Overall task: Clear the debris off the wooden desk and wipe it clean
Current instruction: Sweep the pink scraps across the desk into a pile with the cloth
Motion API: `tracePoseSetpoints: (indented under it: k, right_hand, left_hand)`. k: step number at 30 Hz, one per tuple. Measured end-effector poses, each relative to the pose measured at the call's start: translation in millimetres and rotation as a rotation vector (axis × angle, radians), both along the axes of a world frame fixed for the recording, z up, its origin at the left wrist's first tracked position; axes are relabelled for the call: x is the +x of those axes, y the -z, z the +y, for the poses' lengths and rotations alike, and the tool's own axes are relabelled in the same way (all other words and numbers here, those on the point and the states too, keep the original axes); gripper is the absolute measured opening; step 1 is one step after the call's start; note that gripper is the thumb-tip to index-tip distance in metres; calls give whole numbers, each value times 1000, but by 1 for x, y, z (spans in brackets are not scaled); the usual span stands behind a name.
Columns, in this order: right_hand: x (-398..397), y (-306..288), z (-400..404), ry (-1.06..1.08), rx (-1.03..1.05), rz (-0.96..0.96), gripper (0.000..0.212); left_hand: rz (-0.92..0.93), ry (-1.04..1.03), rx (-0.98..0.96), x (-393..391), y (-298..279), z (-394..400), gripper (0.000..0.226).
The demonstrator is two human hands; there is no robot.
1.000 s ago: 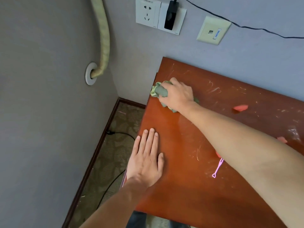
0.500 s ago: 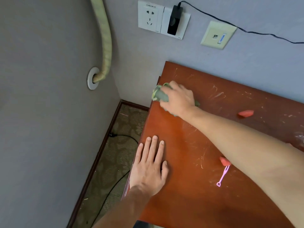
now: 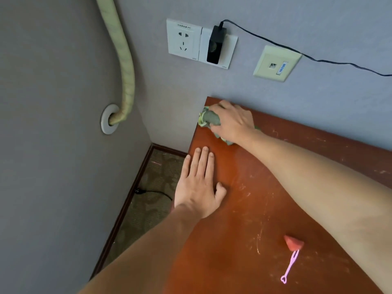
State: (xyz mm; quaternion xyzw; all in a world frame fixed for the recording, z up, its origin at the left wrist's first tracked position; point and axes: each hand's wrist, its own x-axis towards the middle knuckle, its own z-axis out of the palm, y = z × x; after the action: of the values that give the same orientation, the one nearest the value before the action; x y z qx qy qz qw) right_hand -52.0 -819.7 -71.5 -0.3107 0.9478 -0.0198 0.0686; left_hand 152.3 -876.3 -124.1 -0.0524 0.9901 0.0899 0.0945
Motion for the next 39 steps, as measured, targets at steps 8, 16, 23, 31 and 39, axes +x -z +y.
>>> tracePoseSetpoints:
  k: [8, 16, 23, 31, 39]
  right_hand:
    - [6, -4, 4, 17, -89, 19, 51]
    - [-21, -10, 2, 13, -55, -5, 49]
    - [9, -8, 18, -270, -32, -20, 47]
    - [-25, -8, 37, 185, -58, 36, 52]
    - [-24, -18, 66, 65, 50, 8, 51]
  left_hand:
    - [77, -28, 88, -2, 9, -2, 87]
    - [117, -50, 101, -1, 12, -2, 84]
    - [108, -56, 103, -3, 13, -3, 83]
    - [112, -51, 96, -2, 14, -3, 80]
    - [109, -50, 85, -2, 14, -3, 80]
